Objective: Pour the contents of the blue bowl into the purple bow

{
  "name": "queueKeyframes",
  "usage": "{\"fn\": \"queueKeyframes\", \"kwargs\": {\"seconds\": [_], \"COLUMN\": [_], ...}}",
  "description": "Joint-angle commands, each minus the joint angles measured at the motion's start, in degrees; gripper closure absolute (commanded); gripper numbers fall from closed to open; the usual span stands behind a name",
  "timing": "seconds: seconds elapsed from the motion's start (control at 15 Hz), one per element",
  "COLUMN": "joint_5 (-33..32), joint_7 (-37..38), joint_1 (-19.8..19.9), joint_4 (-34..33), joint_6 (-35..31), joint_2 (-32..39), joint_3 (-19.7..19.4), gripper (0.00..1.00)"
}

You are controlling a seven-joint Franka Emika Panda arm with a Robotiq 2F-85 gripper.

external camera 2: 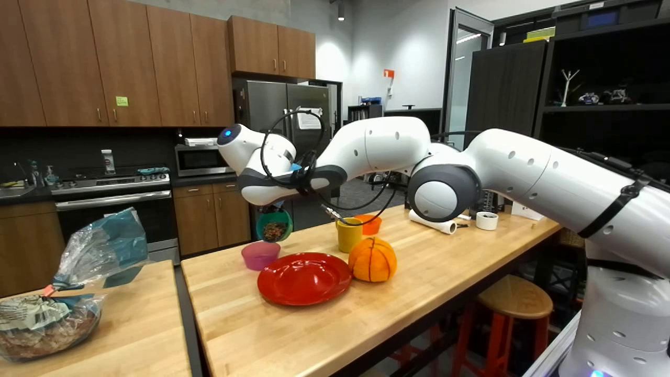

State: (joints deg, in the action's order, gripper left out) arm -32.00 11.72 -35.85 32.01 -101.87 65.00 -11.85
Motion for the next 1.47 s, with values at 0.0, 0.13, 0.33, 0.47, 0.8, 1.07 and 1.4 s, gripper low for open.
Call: {"fn": "queueKeyframes", "kwargs": {"seconds": [0.0,0.13,0.33,0.47,0.8,1.07,1.4], "joint_5": [-2.01,-2.77,-3.94,-4.88,-6.57,-7.96,-9.63], "joint_7": [1.14,1.78,2.9,3.66,4.74,5.89,6.99], "joint_1": [-1.33,-1.91,-2.77,-3.31,-4.5,-5.53,-6.48], "joint_4": [-2.41,-2.44,-2.69,-2.58,-2.23,-1.97,-1.57], "joint_6": [1.12,0.99,0.85,0.82,0.79,0.49,0.69], "joint_2": [1.52,1.77,2.21,2.29,2.31,2.58,2.9], "joint_3": [-2.01,-2.66,-3.63,-4.22,-5.26,-6.19,-6.75], "gripper": [0.98,0.98,0.98,0.98,0.98,0.98,0.98]}}
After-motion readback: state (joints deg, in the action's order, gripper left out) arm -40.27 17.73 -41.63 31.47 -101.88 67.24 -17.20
